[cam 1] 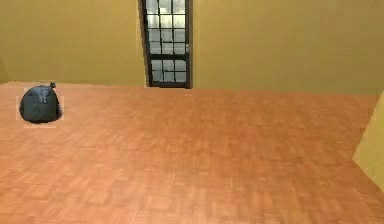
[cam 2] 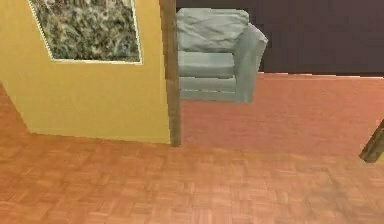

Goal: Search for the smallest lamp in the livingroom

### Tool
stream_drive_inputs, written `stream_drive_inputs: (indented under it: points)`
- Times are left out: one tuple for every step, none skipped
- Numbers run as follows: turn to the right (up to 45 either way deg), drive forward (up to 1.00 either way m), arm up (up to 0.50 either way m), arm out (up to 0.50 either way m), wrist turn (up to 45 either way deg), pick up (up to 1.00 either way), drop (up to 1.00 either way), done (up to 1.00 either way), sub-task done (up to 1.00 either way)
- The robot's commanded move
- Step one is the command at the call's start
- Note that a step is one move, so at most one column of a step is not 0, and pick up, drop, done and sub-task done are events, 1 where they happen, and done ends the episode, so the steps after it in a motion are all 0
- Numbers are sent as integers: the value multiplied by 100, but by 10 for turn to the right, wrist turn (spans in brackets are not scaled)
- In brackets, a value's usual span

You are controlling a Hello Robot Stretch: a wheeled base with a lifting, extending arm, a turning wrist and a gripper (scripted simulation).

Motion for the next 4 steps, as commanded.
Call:
stream_drive_inputs:
  points:
    - [-420,0,0,0,0,0,0,0,0]
    - [0,70,0,0,0,0,0,0,0]
    - [-390,0,0,0,0,0,0,0,0]
    - [0,85,0,0,0,0,0,0,0]
